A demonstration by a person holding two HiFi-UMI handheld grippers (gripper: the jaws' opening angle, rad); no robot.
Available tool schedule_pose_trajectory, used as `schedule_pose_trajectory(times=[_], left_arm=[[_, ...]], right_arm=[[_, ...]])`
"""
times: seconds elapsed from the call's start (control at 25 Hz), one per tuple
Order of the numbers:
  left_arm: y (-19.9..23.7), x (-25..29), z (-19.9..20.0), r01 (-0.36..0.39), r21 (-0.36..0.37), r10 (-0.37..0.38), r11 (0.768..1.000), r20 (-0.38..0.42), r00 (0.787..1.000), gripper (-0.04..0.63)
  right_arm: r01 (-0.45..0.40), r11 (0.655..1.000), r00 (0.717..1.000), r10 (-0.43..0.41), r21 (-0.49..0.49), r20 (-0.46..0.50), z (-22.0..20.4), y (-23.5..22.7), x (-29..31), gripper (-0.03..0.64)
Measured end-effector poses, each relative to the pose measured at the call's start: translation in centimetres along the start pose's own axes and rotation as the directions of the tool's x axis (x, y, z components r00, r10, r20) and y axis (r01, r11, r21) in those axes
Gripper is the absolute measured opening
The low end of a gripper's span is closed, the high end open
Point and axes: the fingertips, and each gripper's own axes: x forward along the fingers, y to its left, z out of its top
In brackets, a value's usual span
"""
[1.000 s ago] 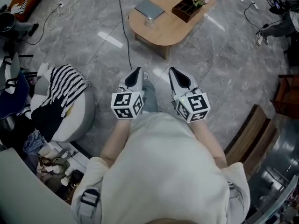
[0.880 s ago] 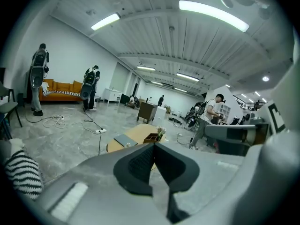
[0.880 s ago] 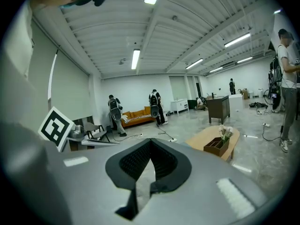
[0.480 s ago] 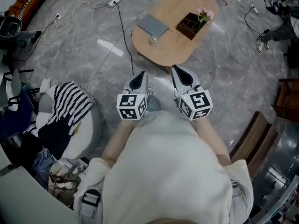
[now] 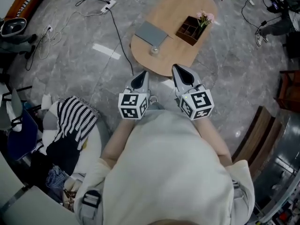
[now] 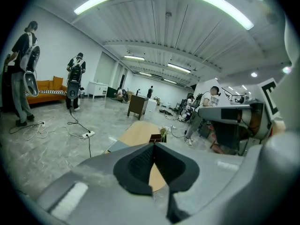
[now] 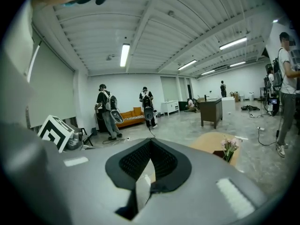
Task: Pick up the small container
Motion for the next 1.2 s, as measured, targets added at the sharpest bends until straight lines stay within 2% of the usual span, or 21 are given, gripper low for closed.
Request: schedule_pose_trajectory(times=[0.32, 0.52, 0.84, 1.0, 1.2], left_arm=[[2.7, 4.3, -0.3, 0.074, 0.014, -0.073, 0.997, -0.062, 0.995, 0.002], [4.2, 6.7, -1.7, 0.088, 0.011, -0.086, 0.996, -0.098, 0.991, 0.002], [6.3, 11.6, -5.2, 0.058, -0.009, -0.059, 0.998, -0.142, 0.988, 0.002], [7.0, 14.2, -7.4, 0.071, -0.004, -0.07, 0.997, -0.158, 0.985, 0.002], [8.3, 17.7, -9.9, 0.049, 0.002, -0.048, 0.999, -0.18, 0.983, 0.002]], right_arm=[[0.073, 0.997, 0.997, -0.072, 0.032, -0.041, -0.6, -2.2, 3.4, -0.002], [0.098, 0.995, 0.99, -0.096, 0.015, -0.099, -2.1, -2.5, 3.9, -0.002], [0.094, 0.996, 0.978, -0.093, -0.003, -0.186, -6.9, -4.6, 5.5, -0.002], [0.099, 0.995, 0.976, -0.093, 0.025, -0.198, -9.0, -6.3, 7.6, -0.002], [0.103, 0.994, 0.975, -0.094, 0.038, -0.2, -11.3, -9.1, 9.9, -0.002]])
